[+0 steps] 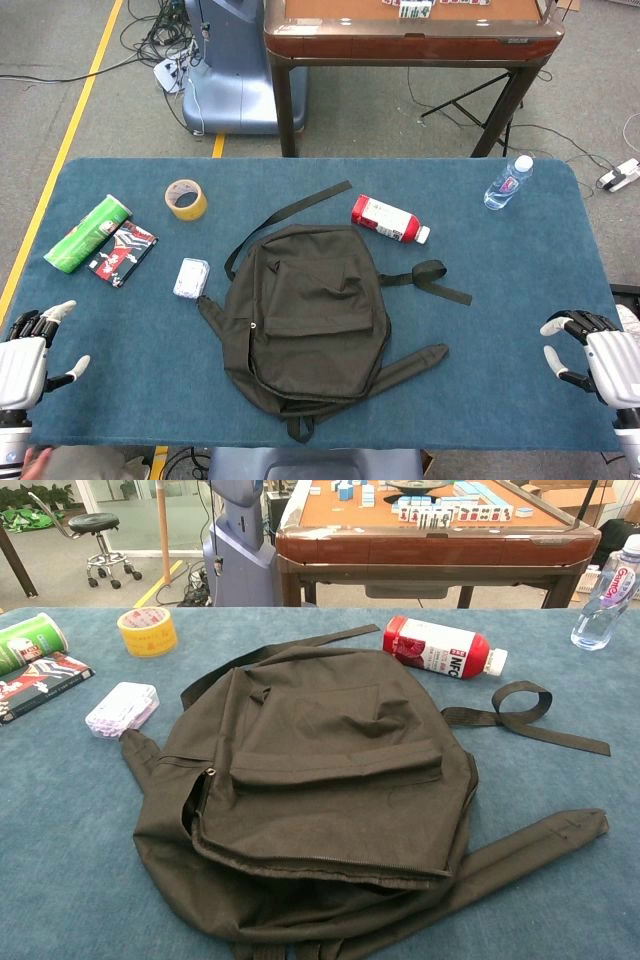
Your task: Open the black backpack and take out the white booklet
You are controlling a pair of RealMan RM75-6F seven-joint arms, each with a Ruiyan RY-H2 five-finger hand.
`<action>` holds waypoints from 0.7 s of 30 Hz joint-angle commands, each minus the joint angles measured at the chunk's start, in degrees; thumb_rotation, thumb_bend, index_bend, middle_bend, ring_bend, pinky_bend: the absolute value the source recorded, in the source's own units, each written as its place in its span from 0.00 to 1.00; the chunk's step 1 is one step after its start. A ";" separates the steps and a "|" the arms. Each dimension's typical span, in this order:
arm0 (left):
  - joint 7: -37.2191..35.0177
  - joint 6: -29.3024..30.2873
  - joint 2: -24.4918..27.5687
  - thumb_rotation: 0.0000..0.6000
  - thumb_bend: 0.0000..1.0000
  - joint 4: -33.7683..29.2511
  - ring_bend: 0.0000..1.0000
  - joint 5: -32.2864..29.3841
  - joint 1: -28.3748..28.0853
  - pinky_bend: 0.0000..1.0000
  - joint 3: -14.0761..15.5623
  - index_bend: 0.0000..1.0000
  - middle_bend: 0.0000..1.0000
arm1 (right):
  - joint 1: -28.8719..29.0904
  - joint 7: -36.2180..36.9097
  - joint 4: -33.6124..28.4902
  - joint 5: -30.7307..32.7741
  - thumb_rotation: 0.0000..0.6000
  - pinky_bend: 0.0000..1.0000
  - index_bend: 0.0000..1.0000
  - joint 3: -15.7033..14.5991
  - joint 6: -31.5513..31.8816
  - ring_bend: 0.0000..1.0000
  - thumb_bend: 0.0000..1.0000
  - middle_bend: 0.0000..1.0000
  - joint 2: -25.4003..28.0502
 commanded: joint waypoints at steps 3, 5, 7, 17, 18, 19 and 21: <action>0.01 -0.18 -0.09 1.00 0.25 0.09 0.21 -0.10 -0.08 0.11 -0.03 0.19 0.21 | 0.10 -0.11 -0.05 0.03 1.00 0.31 0.46 0.03 -0.14 0.29 0.35 0.37 0.06; 0.07 -0.27 -0.13 1.00 0.25 0.17 0.21 -0.14 -0.12 0.11 -0.04 0.19 0.21 | 0.15 -0.24 -0.09 0.04 1.00 0.31 0.46 0.03 -0.22 0.29 0.35 0.37 0.12; 0.08 -0.25 -0.24 1.00 0.25 0.19 0.21 -0.11 -0.14 0.11 -0.05 0.19 0.21 | 0.19 -0.31 -0.11 0.08 1.00 0.31 0.46 0.06 -0.28 0.29 0.35 0.37 0.18; -0.61 -0.43 -0.66 1.00 0.25 0.92 0.21 0.98 -0.73 0.11 -0.14 0.20 0.21 | 0.09 -0.18 0.11 0.41 1.00 0.31 0.46 0.44 0.24 0.29 0.35 0.37 0.10; -0.69 -0.53 -0.68 1.00 0.25 1.03 0.21 1.12 -0.81 0.11 -0.11 0.20 0.21 | 0.09 -0.22 0.10 0.49 1.00 0.31 0.46 0.51 0.29 0.29 0.35 0.37 0.12; -0.79 -0.65 -0.70 1.00 0.25 1.14 0.21 1.28 -0.92 0.11 -0.06 0.20 0.21 | 0.08 -0.27 0.09 0.59 1.00 0.31 0.46 0.58 0.33 0.29 0.35 0.37 0.16; -1.38 -1.06 -0.76 1.00 0.25 1.55 0.21 1.92 -1.32 0.11 0.04 0.20 0.21 | 0.07 -0.45 0.00 0.80 1.00 0.31 0.46 0.79 0.49 0.29 0.35 0.37 0.27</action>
